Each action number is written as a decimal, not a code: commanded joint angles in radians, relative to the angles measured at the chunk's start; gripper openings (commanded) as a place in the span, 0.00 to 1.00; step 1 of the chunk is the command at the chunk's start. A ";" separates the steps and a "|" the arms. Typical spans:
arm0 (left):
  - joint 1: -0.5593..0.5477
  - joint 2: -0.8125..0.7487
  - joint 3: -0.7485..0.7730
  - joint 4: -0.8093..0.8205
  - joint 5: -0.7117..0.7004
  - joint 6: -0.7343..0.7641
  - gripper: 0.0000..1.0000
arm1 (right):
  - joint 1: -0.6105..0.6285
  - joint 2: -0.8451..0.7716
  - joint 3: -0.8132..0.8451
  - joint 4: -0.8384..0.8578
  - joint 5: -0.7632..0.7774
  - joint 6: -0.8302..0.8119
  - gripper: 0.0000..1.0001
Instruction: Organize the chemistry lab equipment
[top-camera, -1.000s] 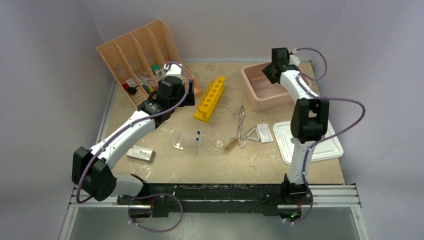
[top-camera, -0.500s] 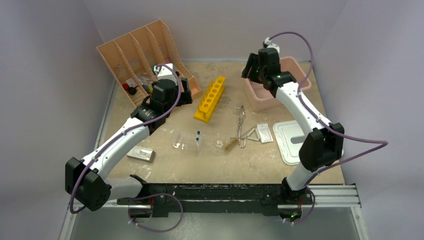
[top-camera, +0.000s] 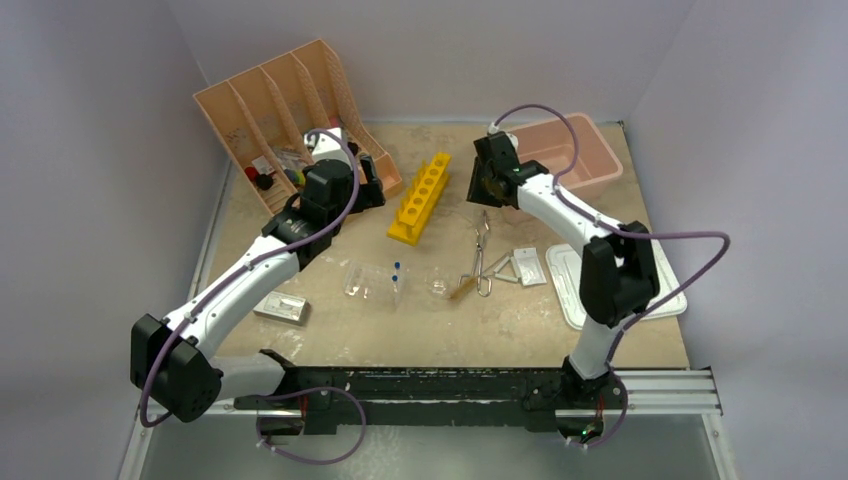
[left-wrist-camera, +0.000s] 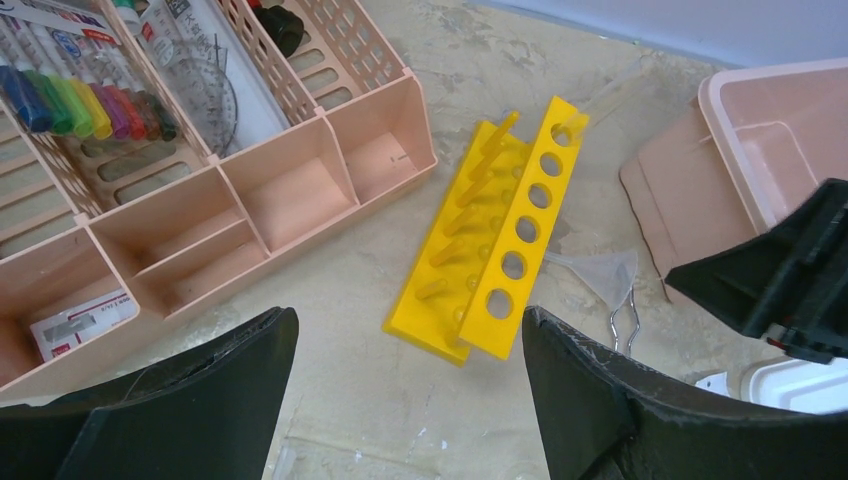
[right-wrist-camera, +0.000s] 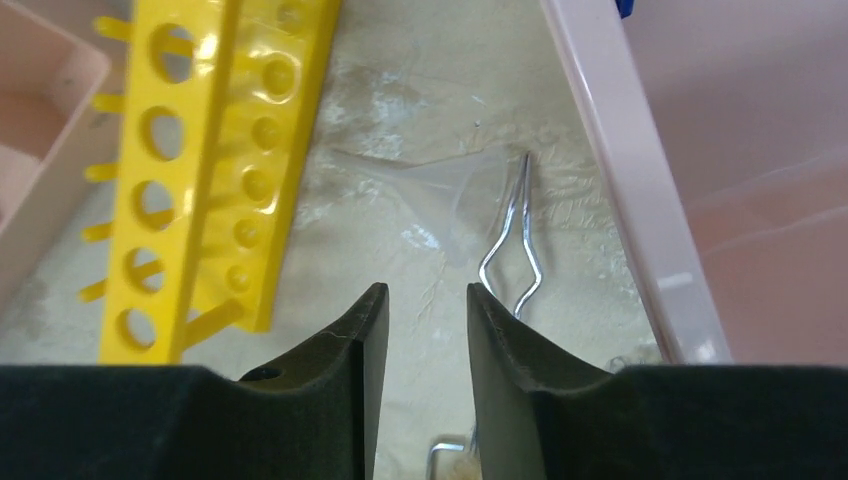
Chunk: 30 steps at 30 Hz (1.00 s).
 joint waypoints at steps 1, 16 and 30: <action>0.006 -0.031 -0.005 0.029 -0.031 -0.026 0.82 | 0.004 0.068 0.066 0.005 0.078 0.017 0.40; 0.007 -0.038 -0.009 0.020 -0.077 -0.015 0.82 | 0.004 0.240 0.147 0.002 0.025 0.103 0.32; 0.007 -0.043 -0.011 0.035 -0.045 0.007 0.81 | 0.003 0.092 0.116 0.027 0.037 0.141 0.02</action>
